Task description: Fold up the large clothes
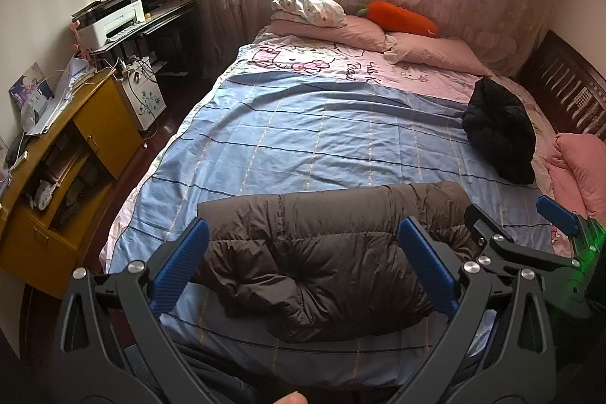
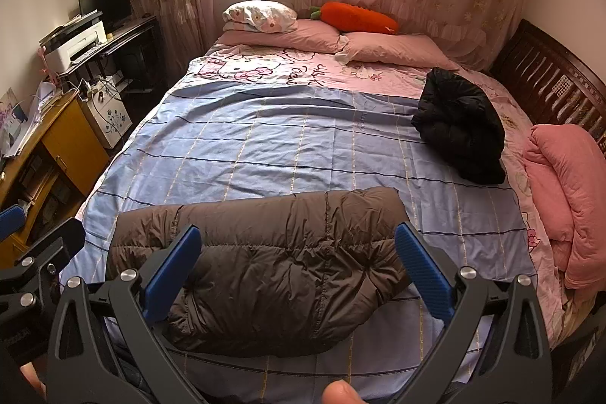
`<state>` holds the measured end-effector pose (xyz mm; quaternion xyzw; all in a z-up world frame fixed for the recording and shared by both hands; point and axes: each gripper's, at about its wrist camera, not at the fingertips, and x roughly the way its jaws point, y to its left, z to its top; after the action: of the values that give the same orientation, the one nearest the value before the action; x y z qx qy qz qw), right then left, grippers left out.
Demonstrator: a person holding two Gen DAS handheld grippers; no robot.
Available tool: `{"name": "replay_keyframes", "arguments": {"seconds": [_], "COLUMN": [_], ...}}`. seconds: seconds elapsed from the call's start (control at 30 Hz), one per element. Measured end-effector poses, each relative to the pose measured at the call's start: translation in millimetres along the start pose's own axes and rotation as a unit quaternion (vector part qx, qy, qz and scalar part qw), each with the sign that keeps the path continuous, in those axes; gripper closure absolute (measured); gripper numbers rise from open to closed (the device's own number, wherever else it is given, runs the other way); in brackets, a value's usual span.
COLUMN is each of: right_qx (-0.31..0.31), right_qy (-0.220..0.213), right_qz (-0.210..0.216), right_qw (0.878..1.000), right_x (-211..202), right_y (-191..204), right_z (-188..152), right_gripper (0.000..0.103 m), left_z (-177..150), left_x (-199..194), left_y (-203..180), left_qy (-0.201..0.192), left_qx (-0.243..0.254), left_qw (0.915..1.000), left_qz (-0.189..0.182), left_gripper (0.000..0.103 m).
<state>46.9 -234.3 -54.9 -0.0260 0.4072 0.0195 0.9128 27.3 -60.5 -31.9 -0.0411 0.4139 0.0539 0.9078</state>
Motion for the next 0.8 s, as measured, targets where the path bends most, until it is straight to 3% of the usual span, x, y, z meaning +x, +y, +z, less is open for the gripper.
{"name": "replay_keyframes", "arguments": {"seconds": [0.57,0.8], "right_qx": [-0.001,-0.002], "right_qy": [0.001,0.003], "right_qz": [-0.008,-0.008], "right_qw": [1.0,1.0], "right_x": [-1,0], "right_y": [-10,-7], "right_z": [-5,-5], "right_gripper": [0.001,0.001], "left_z": [0,2], "left_x": [-4,1], "left_y": [-1,0], "left_qy": [-0.012,0.0], "left_qx": [0.017,0.011], "left_qw": [0.9997,0.9999], "left_qz": [0.015,-0.001], "left_gripper": [0.002,0.002]}}
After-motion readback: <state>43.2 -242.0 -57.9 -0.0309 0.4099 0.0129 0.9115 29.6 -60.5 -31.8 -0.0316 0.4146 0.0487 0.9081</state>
